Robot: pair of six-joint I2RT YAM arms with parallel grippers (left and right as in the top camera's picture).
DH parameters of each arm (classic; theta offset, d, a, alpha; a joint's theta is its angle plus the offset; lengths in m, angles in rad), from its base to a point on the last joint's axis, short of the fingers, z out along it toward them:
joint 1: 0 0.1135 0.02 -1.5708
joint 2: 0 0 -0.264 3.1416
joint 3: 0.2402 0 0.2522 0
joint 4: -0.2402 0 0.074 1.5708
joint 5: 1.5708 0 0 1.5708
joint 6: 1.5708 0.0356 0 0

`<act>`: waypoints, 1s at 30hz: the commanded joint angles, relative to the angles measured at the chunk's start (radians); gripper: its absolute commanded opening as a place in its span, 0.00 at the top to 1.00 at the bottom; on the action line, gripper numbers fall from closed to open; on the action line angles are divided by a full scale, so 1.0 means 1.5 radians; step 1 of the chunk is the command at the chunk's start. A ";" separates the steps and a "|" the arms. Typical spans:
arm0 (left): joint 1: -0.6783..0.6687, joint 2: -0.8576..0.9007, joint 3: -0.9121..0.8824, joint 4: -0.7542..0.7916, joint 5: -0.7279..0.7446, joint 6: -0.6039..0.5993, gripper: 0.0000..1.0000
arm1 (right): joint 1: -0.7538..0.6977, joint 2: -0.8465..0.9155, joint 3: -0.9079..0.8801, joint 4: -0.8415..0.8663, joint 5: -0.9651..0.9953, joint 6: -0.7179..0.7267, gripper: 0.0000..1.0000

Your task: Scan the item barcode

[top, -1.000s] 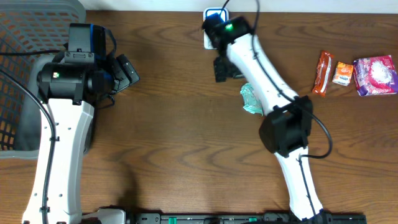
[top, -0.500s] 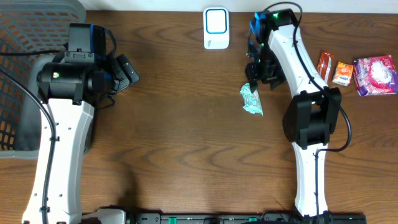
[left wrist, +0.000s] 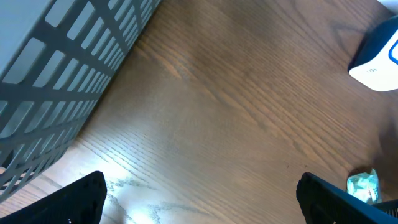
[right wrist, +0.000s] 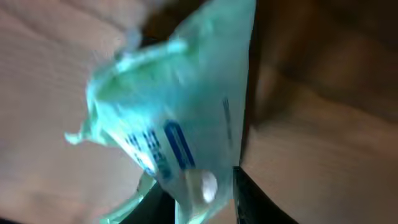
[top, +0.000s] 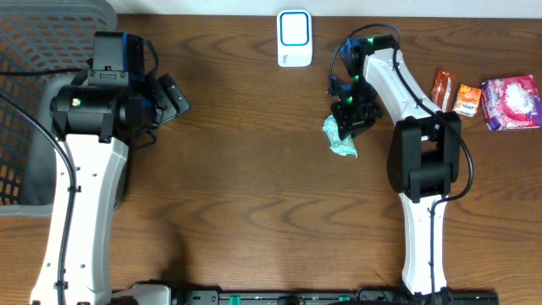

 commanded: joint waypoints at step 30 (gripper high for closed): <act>0.001 -0.001 0.003 -0.002 -0.006 0.009 0.02 | 0.042 -0.007 0.235 0.155 -0.005 0.239 0.99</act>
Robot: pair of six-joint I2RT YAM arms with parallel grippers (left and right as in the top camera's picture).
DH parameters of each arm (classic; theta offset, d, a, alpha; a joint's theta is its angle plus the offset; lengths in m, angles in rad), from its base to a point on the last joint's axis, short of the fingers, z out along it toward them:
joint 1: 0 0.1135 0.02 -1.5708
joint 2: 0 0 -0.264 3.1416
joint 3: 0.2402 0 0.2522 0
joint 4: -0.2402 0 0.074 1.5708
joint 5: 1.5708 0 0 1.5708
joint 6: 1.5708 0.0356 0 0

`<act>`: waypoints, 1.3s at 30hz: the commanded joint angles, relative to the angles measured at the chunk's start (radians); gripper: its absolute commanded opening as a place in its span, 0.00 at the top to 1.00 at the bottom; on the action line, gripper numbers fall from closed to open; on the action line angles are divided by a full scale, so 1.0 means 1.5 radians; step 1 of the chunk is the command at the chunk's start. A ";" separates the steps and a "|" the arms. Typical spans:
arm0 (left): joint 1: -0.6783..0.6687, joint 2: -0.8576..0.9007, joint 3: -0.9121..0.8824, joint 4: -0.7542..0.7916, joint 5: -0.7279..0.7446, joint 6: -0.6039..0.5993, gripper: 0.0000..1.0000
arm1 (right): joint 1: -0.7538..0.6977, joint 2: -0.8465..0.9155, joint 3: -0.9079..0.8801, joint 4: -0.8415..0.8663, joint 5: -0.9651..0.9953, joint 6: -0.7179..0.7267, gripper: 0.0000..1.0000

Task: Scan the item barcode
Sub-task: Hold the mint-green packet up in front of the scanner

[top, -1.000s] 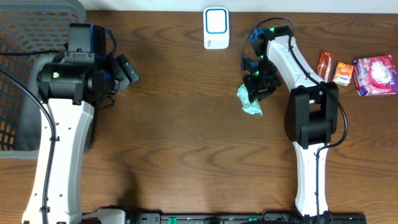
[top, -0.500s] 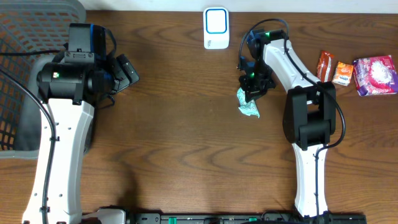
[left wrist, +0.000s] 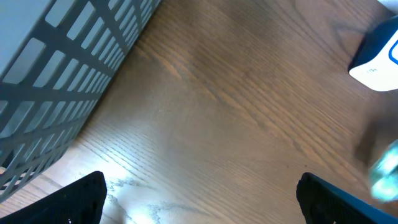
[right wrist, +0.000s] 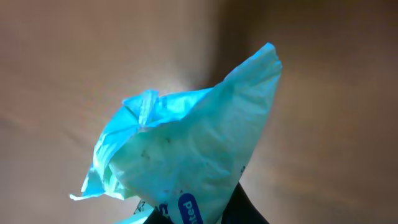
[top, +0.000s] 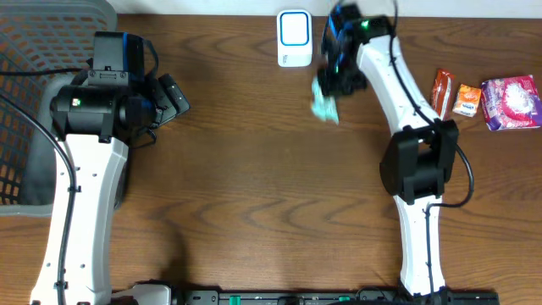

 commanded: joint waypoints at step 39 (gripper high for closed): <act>0.001 -0.001 0.003 -0.002 -0.006 0.009 0.02 | 0.054 0.001 0.016 0.037 0.386 0.153 0.99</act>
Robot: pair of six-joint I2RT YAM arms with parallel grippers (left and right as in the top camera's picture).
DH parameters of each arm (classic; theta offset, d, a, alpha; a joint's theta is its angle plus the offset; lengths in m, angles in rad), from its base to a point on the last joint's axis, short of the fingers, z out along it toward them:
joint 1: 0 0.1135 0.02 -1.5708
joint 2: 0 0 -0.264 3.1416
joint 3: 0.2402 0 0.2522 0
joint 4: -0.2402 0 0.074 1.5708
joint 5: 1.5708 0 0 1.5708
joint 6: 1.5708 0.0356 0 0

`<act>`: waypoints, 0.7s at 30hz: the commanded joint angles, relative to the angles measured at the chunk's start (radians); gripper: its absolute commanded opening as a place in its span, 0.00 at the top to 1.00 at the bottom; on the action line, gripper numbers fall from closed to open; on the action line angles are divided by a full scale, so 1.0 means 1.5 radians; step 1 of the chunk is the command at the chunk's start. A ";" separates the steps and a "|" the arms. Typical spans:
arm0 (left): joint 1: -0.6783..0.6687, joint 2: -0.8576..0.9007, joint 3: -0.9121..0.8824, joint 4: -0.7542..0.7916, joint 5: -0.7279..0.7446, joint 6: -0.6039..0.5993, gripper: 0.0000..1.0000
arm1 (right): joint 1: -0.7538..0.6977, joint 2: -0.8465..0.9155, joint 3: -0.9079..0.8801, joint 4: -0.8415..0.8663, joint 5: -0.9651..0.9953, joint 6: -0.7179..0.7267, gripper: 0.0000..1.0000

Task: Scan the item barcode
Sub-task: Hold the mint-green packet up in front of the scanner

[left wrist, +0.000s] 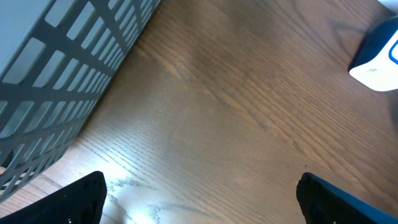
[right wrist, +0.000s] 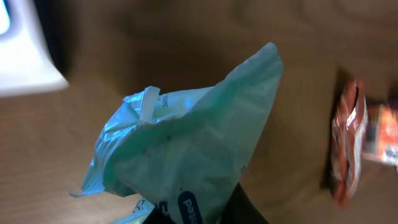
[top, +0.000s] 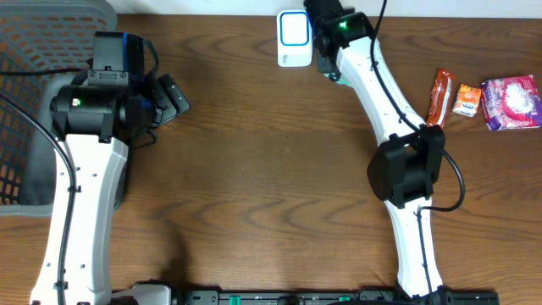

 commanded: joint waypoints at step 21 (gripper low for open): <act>0.001 -0.001 0.003 -0.002 -0.006 0.009 0.02 | -0.015 -0.007 -0.193 -0.004 -0.129 0.016 0.99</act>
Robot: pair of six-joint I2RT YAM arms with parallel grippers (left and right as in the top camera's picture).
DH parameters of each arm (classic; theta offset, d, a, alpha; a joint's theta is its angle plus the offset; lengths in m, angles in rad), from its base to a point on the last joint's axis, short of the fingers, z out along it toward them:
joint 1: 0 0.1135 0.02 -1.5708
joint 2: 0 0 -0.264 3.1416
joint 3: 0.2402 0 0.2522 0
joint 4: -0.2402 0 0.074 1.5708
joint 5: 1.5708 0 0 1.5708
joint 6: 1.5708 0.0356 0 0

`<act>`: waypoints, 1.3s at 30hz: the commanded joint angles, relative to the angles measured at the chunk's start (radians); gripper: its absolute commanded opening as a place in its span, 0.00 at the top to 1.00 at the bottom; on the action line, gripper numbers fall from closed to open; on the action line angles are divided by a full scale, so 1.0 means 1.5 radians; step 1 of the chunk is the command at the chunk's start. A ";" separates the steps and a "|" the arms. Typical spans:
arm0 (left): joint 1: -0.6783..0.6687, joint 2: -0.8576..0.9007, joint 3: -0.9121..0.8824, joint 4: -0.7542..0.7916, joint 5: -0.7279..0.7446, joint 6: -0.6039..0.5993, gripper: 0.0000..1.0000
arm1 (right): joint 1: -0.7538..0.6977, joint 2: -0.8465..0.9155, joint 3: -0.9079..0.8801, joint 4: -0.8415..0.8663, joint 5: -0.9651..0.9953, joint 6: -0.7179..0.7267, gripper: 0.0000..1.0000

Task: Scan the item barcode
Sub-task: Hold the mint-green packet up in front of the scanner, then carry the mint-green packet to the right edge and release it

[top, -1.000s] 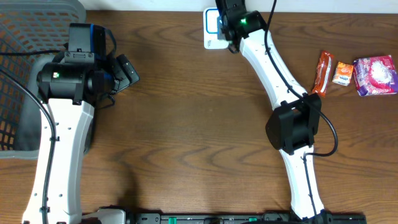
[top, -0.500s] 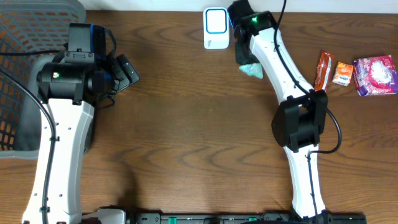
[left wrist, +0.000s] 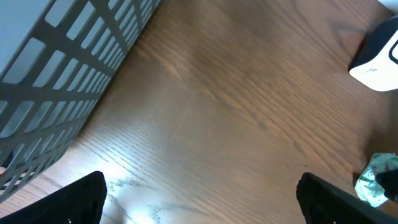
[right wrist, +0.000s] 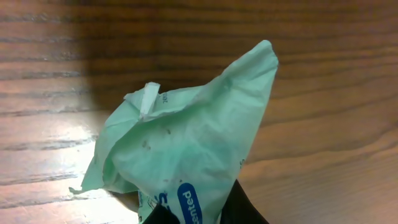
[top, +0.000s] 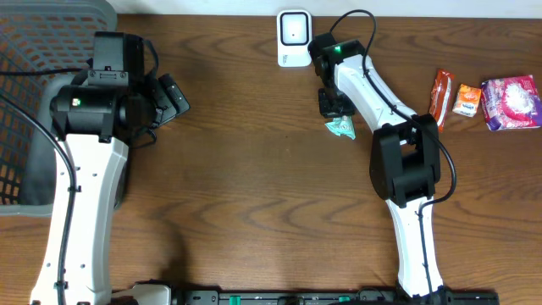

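Note:
The white barcode scanner [top: 293,36] stands at the table's far edge; its corner [left wrist: 374,59] shows in the left wrist view. My right gripper [top: 333,106] is shut on a crumpled mint-green packet [top: 342,127], which fills the right wrist view [right wrist: 186,162] just above the wood. The packet [left wrist: 372,184] also shows at the right edge of the left wrist view. The packet hangs a little in front of the scanner. My left gripper [top: 174,97] stands open over bare table at the left, its fingers [left wrist: 74,199] wide apart.
A grey mesh basket [top: 34,85] sits at the far left, its wall [left wrist: 68,62] close to the left gripper. At the right edge lie an orange-red sachet [top: 442,89], a small orange packet [top: 467,99] and a pink bag [top: 511,102].
My right gripper has moved with the green packet from right beside the scanner at the far edge back toward the table's middle and lower. The left arm has not moved.
First my right gripper held the green packet low over the table, right of centre. Then it held it higher and nearer the scanner, then right next to the scanner. Now the packet is back away from the scanner, near the wood.

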 commanded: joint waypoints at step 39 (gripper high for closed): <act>0.001 -0.001 0.003 -0.002 -0.006 0.009 0.02 | -0.061 -0.073 0.149 0.141 0.335 -0.025 0.99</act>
